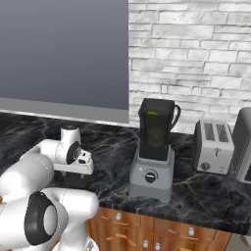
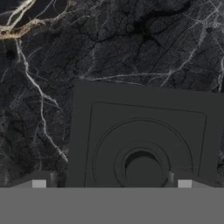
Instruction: Grab the lemon and lime from the fridge, place them in the blender, close the lid, and turn on the blender to create a marinade.
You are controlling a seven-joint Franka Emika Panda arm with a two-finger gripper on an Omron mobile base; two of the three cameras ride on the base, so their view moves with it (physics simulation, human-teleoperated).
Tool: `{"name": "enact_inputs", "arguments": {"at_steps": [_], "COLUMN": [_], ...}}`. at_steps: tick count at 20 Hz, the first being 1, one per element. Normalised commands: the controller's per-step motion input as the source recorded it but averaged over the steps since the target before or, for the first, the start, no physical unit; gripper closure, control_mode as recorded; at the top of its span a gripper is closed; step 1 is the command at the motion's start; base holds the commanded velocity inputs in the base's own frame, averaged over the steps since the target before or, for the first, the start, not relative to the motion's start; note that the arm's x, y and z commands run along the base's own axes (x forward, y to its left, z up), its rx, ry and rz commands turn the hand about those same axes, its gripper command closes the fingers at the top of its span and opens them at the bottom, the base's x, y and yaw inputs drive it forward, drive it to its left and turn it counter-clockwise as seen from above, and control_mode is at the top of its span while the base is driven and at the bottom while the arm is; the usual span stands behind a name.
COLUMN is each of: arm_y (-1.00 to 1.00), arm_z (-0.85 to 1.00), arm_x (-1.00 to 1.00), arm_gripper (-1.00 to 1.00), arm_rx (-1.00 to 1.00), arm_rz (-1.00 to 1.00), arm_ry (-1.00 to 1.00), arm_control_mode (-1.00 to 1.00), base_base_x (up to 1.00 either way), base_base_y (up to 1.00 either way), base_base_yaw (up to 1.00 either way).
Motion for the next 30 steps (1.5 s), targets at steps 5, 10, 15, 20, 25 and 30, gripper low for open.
{"name": "enact_inputs", "arguments": {"at_steps": [5, 10, 15, 20, 25, 30], "arm_y": [0.0, 0.0, 0.0, -0.01, -0.05, -0.16], "arm_z": [-0.38, -0.37, -0.36, -0.32, -0.42, -0.48], "arm_x": [0.02, 0.01, 0.0, 0.0, 0.0, 0.0], "arm_gripper": [-1.0, 1.0, 1.0, 1.0, 1.0, 1.0], "arm_rx": [0.0, 0.0, 0.02, 0.09, 0.12, 0.14], "arm_rz": [0.0, 0.0, 0.0, 0.0, 0.0, 0.03], "arm_ry": [0.0, 0.0, 0.0, 0.0, 0.0, -0.01], "arm_control_mode": [-1.0, -1.0, -1.0, -1.0, -1.0, -1.0], "base_base_x": [0.0, 0.0, 0.0, 0.0, 0.0, 0.0], "base_base_y": [0.0, 0.0, 0.0, 0.0, 0.0, 0.0], "base_base_yaw": [0.0, 0.0, 0.0, 0.0, 0.0, 0.0]}}
